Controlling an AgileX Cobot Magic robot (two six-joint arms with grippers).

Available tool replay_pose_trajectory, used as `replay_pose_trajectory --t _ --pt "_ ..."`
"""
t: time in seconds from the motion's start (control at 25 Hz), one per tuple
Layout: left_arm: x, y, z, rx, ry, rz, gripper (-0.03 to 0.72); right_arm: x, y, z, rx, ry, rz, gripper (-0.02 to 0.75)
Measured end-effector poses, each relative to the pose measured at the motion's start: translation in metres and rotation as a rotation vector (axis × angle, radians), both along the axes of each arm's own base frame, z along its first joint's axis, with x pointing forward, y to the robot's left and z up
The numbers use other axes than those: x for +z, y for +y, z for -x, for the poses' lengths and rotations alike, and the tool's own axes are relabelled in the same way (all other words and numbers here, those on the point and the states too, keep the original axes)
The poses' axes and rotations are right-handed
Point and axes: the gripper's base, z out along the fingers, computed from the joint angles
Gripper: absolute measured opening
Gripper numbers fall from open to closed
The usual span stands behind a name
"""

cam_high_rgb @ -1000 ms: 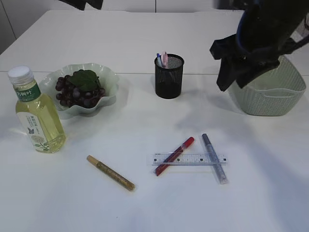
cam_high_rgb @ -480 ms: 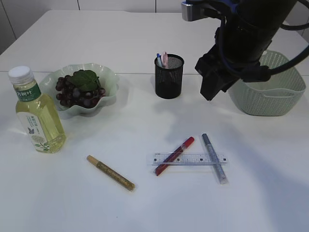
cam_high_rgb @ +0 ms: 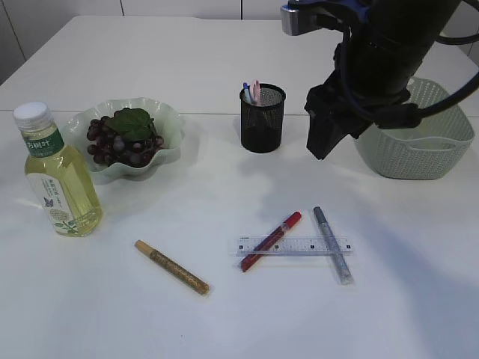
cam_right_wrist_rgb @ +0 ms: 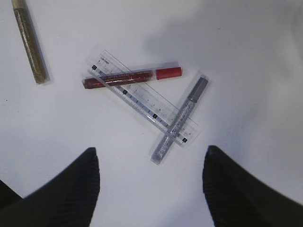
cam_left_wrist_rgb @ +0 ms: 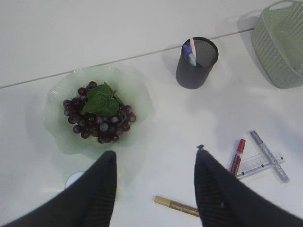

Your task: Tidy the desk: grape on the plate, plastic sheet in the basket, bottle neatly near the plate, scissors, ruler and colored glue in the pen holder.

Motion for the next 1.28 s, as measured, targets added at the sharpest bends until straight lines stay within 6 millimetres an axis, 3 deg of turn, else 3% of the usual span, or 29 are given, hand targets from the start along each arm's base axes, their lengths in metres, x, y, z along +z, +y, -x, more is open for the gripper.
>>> replay_pose_trajectory --t 0.12,0.24,0.44,0.68,1.0,1.28 --pt "0.014 0.007 0.016 -0.001 -0.041 0.021 0.389 0.0 0.001 0.0 0.038 -0.005 0.0 0.536" --pt "0.028 0.017 0.033 0.006 -0.088 0.032 0.382 -0.001 0.002 0.0 0.199 -0.032 0.027 0.537" --pt "0.038 0.028 0.051 0.019 -0.132 0.03 0.378 -0.019 0.006 -0.008 0.33 -0.01 0.06 0.539" --pt "0.024 0.032 0.048 0.05 -0.107 -0.042 0.377 -0.045 0.013 -0.016 0.382 0.054 0.051 0.539" --pt "0.026 0.036 0.05 0.065 -0.125 -0.063 0.373 -0.085 0.01 0.001 0.579 0.158 0.113 0.539" --pt "0.026 0.036 0.05 0.067 -0.125 -0.064 0.372 -0.116 0.011 -0.006 0.634 0.229 0.141 0.539"
